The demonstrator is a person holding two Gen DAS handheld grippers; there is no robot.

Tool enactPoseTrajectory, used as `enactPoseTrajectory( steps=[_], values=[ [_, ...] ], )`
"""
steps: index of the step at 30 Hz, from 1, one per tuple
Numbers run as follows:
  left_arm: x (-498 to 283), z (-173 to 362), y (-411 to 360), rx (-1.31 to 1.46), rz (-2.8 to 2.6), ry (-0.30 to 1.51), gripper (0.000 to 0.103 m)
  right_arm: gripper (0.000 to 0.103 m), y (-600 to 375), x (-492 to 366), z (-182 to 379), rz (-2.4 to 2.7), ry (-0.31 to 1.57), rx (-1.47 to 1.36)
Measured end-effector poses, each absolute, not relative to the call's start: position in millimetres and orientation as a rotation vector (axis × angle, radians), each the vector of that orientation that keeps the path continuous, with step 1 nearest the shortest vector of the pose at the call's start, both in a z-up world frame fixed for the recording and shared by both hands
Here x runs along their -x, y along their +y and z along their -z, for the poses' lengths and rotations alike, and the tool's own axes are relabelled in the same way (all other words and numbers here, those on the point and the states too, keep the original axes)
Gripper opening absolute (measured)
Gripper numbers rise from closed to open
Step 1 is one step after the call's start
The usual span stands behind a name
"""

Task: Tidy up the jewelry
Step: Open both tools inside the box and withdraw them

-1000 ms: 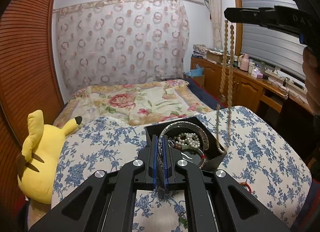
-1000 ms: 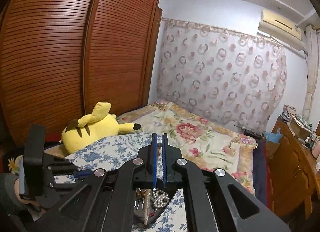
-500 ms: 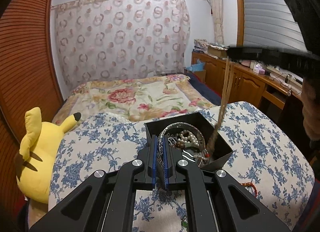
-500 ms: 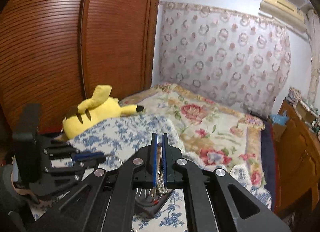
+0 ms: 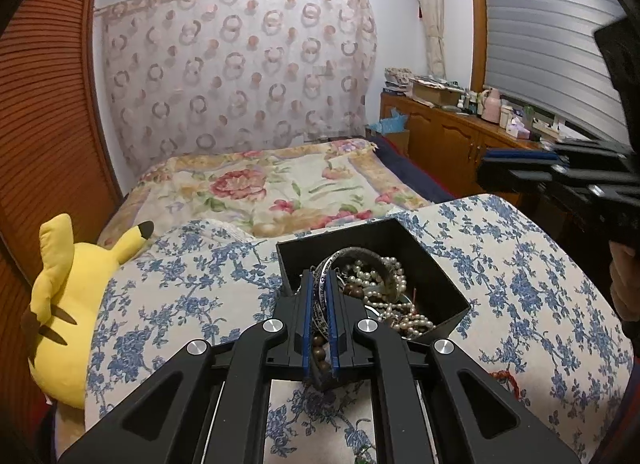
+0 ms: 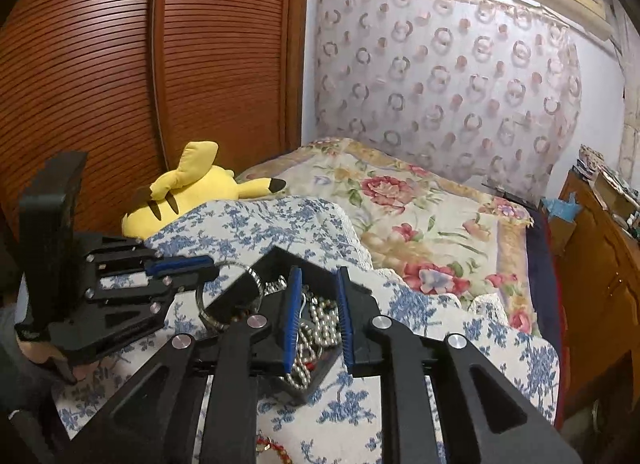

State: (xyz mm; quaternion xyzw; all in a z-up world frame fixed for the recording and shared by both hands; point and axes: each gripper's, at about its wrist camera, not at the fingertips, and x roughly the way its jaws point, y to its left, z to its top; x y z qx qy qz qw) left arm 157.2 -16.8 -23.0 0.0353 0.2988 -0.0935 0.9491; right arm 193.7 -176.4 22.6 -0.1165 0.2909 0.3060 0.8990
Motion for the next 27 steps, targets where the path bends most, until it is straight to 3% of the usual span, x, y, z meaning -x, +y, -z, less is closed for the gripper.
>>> enactPoseTrajectory(
  steps=[14, 16, 20, 27],
  values=[
    [-147, 30, -18, -0.076, 0.213, 0.608, 0.008, 0.02, -220, -151, 34, -0.614, 0.696, 0.194],
    [-140, 33, -15, -0.077, 0.222, 0.608, 0.029, 0.02, -221, -144, 49, -0.617, 0.731, 0.2],
    [-122, 40, -11, -0.088, 0.235, 0.622, 0.038, 0.02, -218, -135, 74, -0.629, 0.8, 0.232],
    [-91, 62, 9, -0.106, 0.224, 0.677, 0.07, 0.02, -210, -129, 103, -0.642, 0.877, 0.265]
  ],
)
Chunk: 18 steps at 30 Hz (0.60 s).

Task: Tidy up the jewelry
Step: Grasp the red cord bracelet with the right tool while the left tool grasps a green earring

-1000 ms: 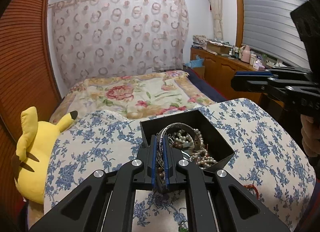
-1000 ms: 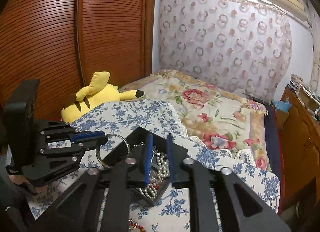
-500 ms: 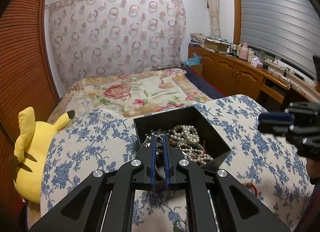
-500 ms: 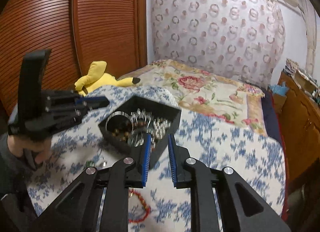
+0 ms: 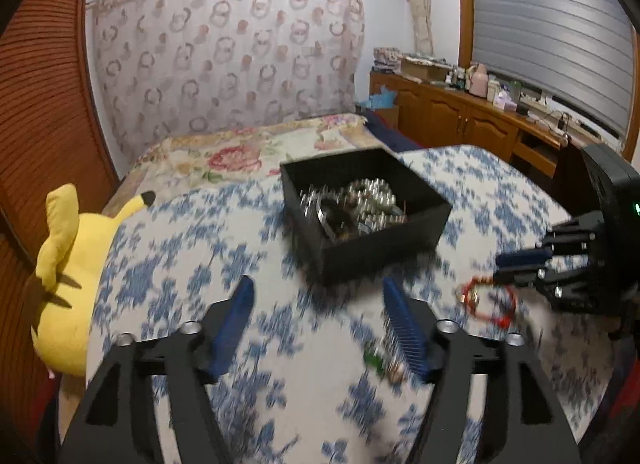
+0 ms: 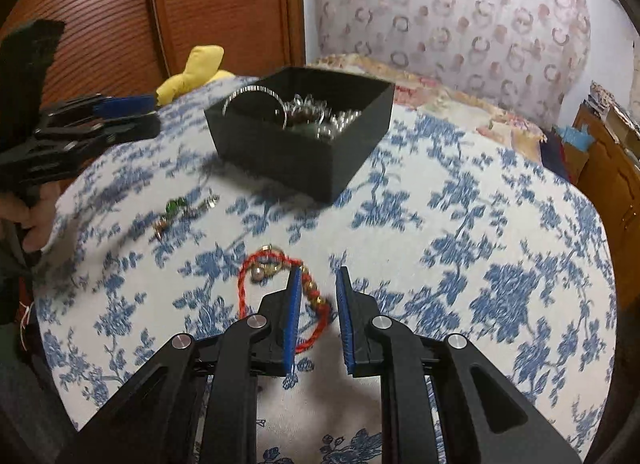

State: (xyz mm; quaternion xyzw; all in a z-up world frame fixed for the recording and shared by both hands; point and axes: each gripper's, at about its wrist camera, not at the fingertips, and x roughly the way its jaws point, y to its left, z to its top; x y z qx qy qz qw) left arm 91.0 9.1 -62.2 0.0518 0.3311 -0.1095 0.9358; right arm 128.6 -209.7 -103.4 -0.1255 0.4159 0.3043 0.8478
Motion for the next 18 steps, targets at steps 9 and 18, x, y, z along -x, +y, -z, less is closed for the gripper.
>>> enactPoseTrajectory(
  steps=[9, 18],
  values=[
    [-71, 79, 10, -0.14, 0.249, 0.742, 0.089, 0.021, -205, -124, 111, -0.622, 0.867, 0.309],
    [-74, 101, -4, -0.166, 0.272, 0.827, 0.089, 0.024, -206, -123, 112, -0.62, 0.856, 0.297]
  ],
)
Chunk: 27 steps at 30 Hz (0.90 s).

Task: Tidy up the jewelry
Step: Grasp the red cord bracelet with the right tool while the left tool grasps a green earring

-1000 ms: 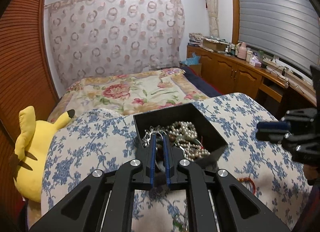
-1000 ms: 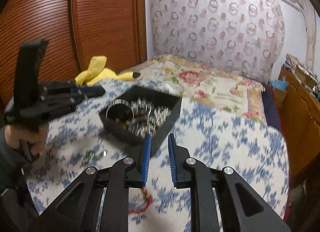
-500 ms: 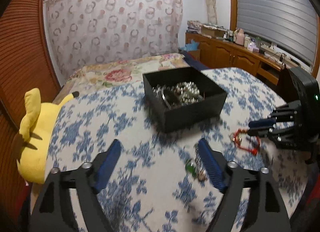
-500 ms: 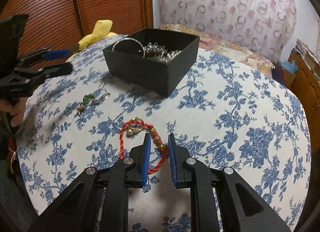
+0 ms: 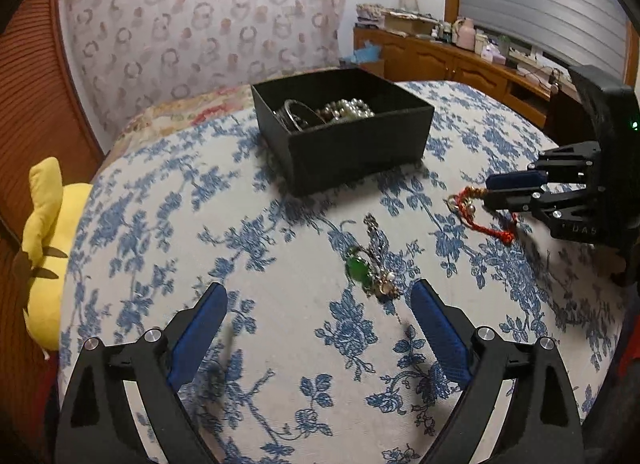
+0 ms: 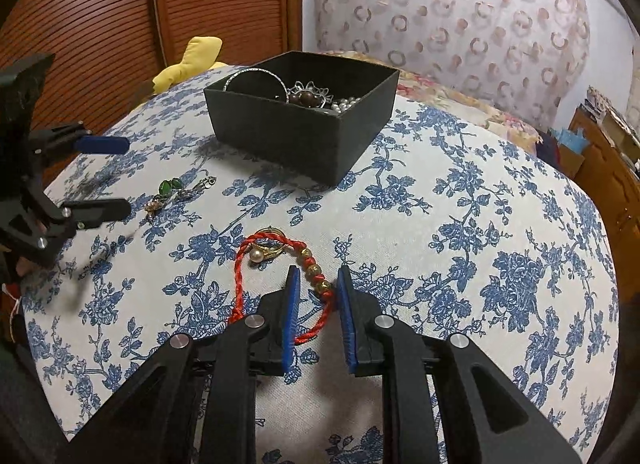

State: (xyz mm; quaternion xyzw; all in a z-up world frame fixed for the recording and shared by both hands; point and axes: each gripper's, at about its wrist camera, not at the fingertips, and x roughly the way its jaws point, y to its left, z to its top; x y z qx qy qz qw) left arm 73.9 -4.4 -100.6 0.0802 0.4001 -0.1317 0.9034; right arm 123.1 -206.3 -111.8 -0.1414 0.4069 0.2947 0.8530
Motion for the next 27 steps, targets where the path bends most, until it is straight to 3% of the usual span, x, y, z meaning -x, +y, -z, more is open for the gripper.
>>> enactPoseTrajectory(
  steps=[3, 6, 8, 10, 18, 27],
  values=[
    [-73, 102, -8, -0.157, 0.284, 0.836, 0.089, 0.038, -204, -123, 112, -0.658, 0.86, 0.297],
    [-72, 102, -16, -0.16, 0.298, 0.84, 0.089, 0.043, -198, -119, 113, -0.625, 0.842, 0.341],
    [-73, 103, -21, -0.16, 0.308, 0.845, 0.079, 0.045, -198, -118, 113, -0.612, 0.838, 0.345],
    [-75, 105, -26, -0.164, 0.308, 0.861, 0.058, 0.045, -201, -121, 114, -0.62, 0.85, 0.322],
    [-73, 105, -31, -0.173, 0.294, 0.866, 0.019, 0.045, -201, -121, 114, -0.618, 0.852, 0.315],
    [-67, 105, -13, -0.159, 0.26, 0.869, 0.018, 0.045, -201, -121, 114, -0.62, 0.851, 0.317]
  ],
)
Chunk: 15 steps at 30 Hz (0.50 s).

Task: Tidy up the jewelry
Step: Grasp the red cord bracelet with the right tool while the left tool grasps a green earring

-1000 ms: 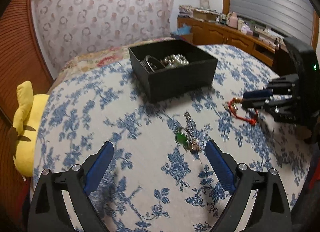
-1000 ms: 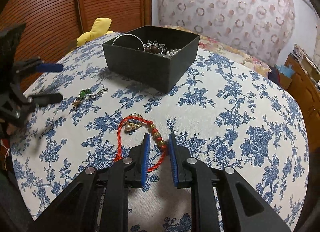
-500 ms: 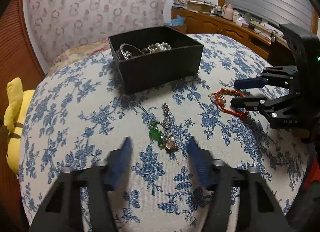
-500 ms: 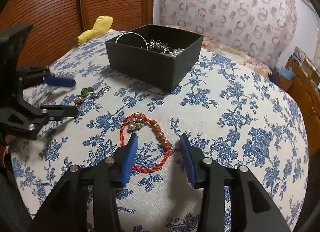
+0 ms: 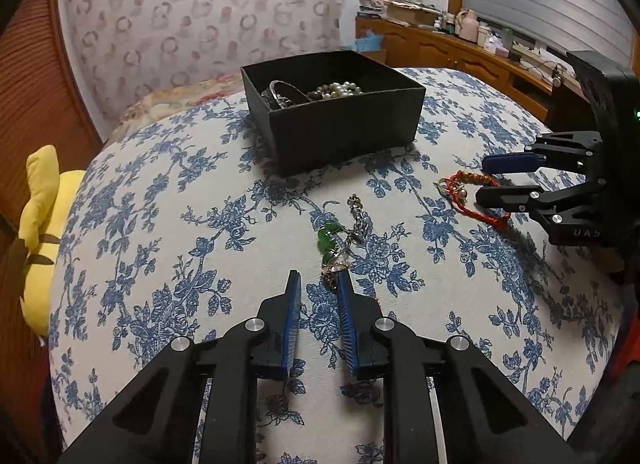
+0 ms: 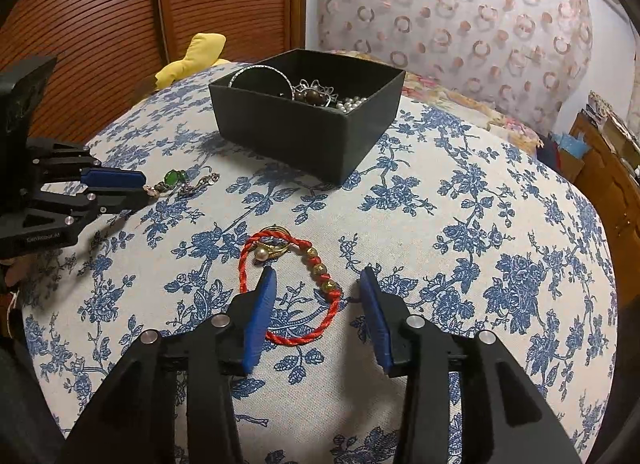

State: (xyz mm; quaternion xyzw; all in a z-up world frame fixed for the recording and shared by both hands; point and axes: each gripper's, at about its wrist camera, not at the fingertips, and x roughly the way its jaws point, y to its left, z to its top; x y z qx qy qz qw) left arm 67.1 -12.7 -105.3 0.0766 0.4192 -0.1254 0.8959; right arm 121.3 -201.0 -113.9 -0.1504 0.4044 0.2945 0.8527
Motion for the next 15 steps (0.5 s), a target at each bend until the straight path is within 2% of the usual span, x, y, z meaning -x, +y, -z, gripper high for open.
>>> enactPoseTrajectory(
  steps=[7, 12, 13, 15],
  values=[
    [-73, 105, -24, -0.17, 0.283, 0.861, 0.026, 0.045, -201, -121, 114, -0.619, 0.852, 0.315],
    [-74, 106, -25, -0.164, 0.289, 0.855, 0.027, 0.043, -201, -121, 114, -0.621, 0.851, 0.316],
    [-74, 105, -24, -0.163, 0.29, 0.855, 0.025, 0.04, -200, -120, 114, -0.625, 0.85, 0.318],
    [-73, 106, -23, -0.164, 0.291, 0.853, 0.012, 0.035, -199, -119, 113, -0.635, 0.851, 0.315]
  ],
)
